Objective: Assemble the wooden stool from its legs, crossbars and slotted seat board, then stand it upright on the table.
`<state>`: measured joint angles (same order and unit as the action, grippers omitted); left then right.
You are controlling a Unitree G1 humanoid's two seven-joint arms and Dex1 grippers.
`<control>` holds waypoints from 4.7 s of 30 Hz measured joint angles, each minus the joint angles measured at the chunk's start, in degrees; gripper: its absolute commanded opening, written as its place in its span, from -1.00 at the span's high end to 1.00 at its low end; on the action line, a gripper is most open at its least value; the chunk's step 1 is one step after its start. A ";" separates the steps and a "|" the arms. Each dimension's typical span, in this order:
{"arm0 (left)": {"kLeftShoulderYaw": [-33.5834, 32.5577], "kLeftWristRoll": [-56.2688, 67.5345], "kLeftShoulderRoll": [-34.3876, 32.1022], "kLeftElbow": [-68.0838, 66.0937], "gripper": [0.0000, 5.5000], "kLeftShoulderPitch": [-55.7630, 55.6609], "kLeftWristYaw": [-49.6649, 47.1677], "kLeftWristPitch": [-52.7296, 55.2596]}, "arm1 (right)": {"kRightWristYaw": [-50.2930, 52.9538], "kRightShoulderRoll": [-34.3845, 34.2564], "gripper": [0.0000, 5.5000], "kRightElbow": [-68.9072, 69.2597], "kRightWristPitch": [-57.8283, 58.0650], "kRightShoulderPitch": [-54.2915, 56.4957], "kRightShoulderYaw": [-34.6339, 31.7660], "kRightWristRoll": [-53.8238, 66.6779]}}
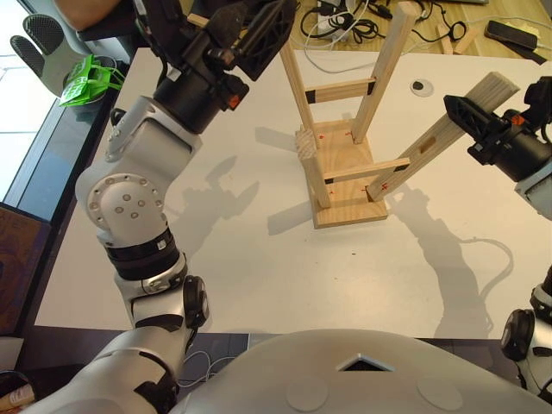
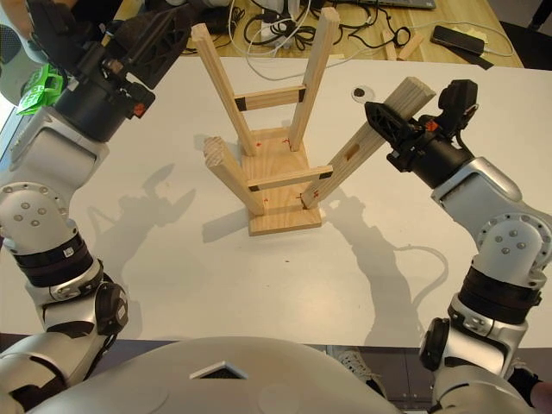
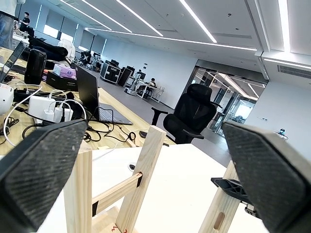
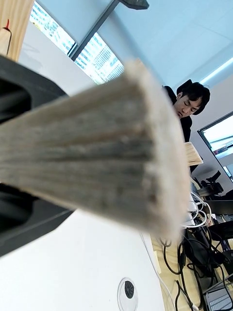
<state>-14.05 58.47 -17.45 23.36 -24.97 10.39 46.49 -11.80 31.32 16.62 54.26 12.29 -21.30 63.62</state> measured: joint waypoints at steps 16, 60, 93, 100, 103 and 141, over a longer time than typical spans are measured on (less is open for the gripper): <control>0.66 4.02 -0.79 1.92 -0.85 1.16 -1.11 1.20 | -3.53 0.80 0.64 3.32 -2.59 -1.10 2.86 -5.09; 1.25 2.27 0.07 0.42 -0.85 1.29 -2.80 -2.24 | -5.15 2.53 0.64 -0.59 -7.52 -2.28 3.13 -15.49; 4.75 0.67 5.47 3.52 -0.85 3.23 -5.75 -6.10 | -23.75 10.16 0.63 -16.97 -20.13 1.26 7.71 -23.31; 4.76 0.68 5.47 3.51 -0.85 3.23 -5.75 -6.17 | -25.29 12.47 0.60 -17.04 -25.32 1.23 11.73 -25.15; 4.74 0.71 5.47 3.50 -0.85 3.22 -5.74 -6.17 | -25.36 13.72 0.59 -17.05 -26.32 1.64 13.24 -25.15; 5.97 -0.50 5.60 2.32 -0.85 2.48 -4.81 -7.16 | -13.81 5.32 -0.67 -15.16 -20.14 12.78 4.98 -29.55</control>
<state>-8.08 57.97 -11.85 25.68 -22.49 5.58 39.33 -25.62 36.64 1.46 34.12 25.07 -16.32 34.07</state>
